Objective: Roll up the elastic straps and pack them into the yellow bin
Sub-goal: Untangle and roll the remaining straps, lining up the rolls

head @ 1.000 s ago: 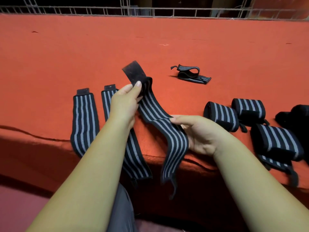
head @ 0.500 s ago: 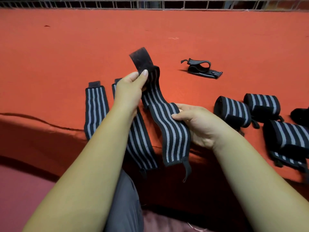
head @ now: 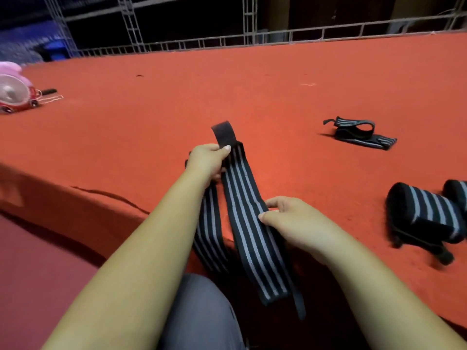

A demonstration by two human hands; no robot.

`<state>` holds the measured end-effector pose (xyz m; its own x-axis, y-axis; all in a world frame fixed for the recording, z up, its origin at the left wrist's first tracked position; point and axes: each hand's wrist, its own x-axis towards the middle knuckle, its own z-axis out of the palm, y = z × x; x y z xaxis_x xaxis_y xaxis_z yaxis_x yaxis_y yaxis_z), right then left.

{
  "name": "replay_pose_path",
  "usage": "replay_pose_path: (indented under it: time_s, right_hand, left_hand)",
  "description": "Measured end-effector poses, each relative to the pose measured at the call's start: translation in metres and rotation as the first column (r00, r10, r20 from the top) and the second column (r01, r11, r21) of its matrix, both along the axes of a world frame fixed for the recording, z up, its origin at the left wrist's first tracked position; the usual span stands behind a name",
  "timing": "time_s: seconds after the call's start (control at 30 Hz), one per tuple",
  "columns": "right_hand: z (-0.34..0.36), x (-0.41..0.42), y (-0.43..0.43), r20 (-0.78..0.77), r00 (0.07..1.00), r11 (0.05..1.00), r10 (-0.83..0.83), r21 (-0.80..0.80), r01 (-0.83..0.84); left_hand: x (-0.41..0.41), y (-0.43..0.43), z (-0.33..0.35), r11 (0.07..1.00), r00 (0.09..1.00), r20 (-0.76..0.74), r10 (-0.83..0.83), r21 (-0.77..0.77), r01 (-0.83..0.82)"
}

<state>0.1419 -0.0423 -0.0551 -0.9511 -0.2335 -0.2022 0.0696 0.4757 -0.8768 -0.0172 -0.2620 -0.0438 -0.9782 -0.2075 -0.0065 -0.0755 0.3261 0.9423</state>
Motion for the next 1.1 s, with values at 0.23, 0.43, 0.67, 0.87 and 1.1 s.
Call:
replay_pose_path:
  time_s: [0.23,0.43,0.67,0.87,1.1]
  right_hand:
    - [-0.005,-0.004,0.004,-0.151,0.986,0.977,-0.075,0.188,0.103]
    - [-0.013,-0.015,0.006,-0.170,0.984,0.970,-0.046,0.227,0.084]
    - [-0.011,-0.020,0.004,-0.083,0.992,0.980,-0.090,0.172,0.104]
    - [-0.004,-0.016,0.006,-0.037,0.998,0.985,-0.047,0.167,0.052]
    - [0.006,-0.008,0.021,-0.376,0.913,0.956,-0.160,0.172,0.238]
  left_hand:
    - [-0.031,-0.008,-0.016,0.852,0.994,-0.094,-0.058,-0.523,0.000]
    - [-0.061,-0.011,-0.026,0.882,0.998,-0.019,-0.062,-0.469,0.045]
    - [-0.071,-0.010,-0.031,0.970,0.998,0.008,0.068,-0.232,-0.065]
    - [-0.048,0.001,-0.011,0.981,0.990,-0.133,0.042,0.196,-0.016]
    - [0.057,0.051,0.070,0.910,0.962,-0.257,-0.096,0.369,0.189]
